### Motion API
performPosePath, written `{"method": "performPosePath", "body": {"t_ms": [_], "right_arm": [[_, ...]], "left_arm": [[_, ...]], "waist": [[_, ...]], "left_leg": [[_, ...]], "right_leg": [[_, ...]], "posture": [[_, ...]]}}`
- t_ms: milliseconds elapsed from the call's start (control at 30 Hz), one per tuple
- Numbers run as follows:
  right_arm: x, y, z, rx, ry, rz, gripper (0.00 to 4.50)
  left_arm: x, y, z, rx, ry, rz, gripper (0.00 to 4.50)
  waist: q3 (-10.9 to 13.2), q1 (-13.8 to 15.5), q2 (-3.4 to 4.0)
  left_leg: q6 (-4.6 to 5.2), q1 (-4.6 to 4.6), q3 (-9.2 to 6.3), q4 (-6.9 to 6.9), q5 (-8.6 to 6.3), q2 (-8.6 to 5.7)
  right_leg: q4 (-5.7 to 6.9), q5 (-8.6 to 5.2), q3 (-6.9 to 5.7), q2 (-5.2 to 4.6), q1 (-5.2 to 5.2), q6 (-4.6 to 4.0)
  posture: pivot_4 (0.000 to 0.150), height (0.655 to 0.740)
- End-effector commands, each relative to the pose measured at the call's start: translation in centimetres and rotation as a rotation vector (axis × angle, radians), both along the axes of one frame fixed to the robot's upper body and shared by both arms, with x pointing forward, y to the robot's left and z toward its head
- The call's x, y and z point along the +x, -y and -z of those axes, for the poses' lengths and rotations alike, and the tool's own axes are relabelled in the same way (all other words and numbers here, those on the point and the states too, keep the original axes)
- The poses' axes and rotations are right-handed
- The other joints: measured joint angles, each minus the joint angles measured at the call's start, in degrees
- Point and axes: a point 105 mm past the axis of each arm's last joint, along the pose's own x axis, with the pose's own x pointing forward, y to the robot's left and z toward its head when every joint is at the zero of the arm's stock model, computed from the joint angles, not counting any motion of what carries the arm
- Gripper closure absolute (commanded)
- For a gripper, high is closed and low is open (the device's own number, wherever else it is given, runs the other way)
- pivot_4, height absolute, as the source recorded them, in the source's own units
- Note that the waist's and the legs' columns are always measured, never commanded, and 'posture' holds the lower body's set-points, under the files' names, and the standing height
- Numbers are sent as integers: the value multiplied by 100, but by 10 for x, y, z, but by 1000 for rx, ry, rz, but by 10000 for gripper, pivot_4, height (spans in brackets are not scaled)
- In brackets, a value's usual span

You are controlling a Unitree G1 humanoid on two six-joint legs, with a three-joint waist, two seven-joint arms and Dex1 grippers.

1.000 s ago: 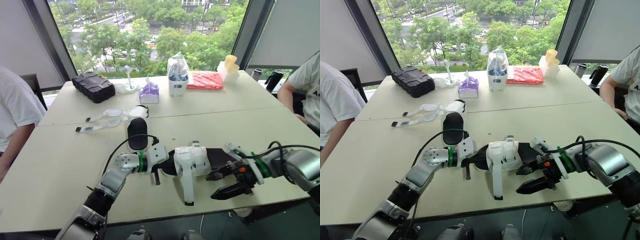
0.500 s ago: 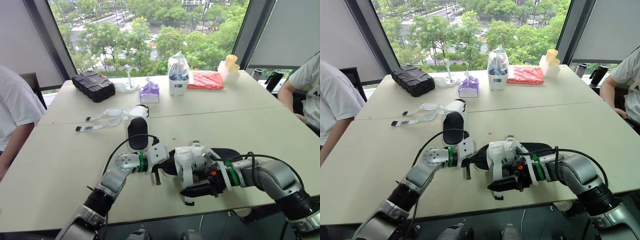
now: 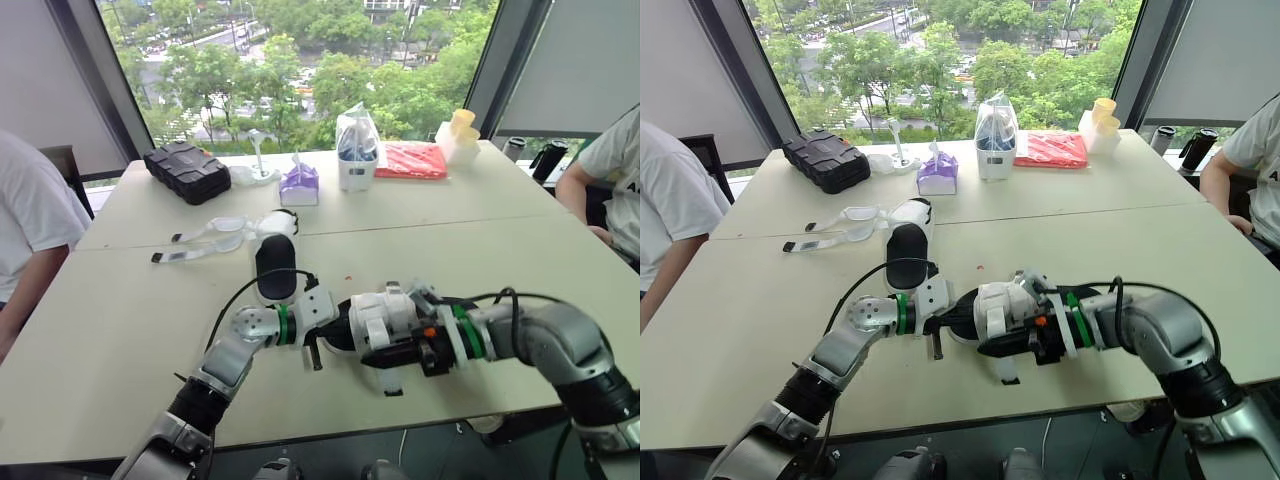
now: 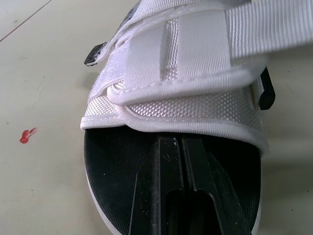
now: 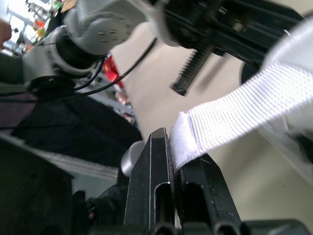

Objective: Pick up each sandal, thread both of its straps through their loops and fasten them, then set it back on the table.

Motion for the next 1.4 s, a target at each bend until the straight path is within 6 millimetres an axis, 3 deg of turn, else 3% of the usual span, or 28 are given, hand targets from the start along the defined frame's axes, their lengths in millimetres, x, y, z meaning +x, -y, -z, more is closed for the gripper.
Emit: {"method": "performPosePath", "body": {"t_ms": [33,133,367,533,733,1000,1233,1400], "right_arm": [[15,-8,-36,58,62,-28,44507],[32,-12,-39,38,82,-14,44507],[67,-10,-24,-47,114,8,44507],[79,-8,-14,-82,119,3,44507],[95,-12,-21,-66,129,34,44507],[89,-16,-13,-88,122,-17,44507],[71,-15,2,-103,89,-50,44507],[74,-16,5,-109,121,-24,44507]], "left_arm": [[-4,1,11,32,-27,8,45000],[-4,2,12,33,-26,10,45000],[-5,4,12,27,-20,8,45000],[-8,4,13,25,-22,6,45000],[-8,3,13,27,-23,2,45000],[-8,2,13,28,-20,0,45000],[-6,1,12,28,-19,-3,45000],[-5,1,11,30,-16,-2,45000]], "waist": [[0,-3,0],[0,12,0],[0,3,0],[0,-2,1],[-1,-9,2],[-1,-5,2],[-2,3,3],[-2,-3,3]], "left_leg": [[0,1,1,0,0,0],[0,0,-3,-3,0,1],[3,-6,-2,0,-2,-6],[2,-6,-3,0,-2,-6],[1,-6,-2,-1,-2,-7],[1,-8,-2,-5,-3,-8],[0,-10,-1,-4,-3,-9],[0,-10,1,-4,-3,-9]], "right_leg": [[0,0,-1,0,-1,0],[-2,0,-1,0,0,0],[-5,1,-4,-3,-4,0],[-2,2,-3,-2,-6,2],[5,3,0,-1,-12,2],[11,4,2,-2,-20,2],[30,4,5,-3,-33,1],[31,4,6,-3,-33,1]], "posture": [[1500,7400],[1500,7400],[1500,7400],[1500,7400],[1500,7400],[1500,7400],[1500,7400],[1500,7400]]}}
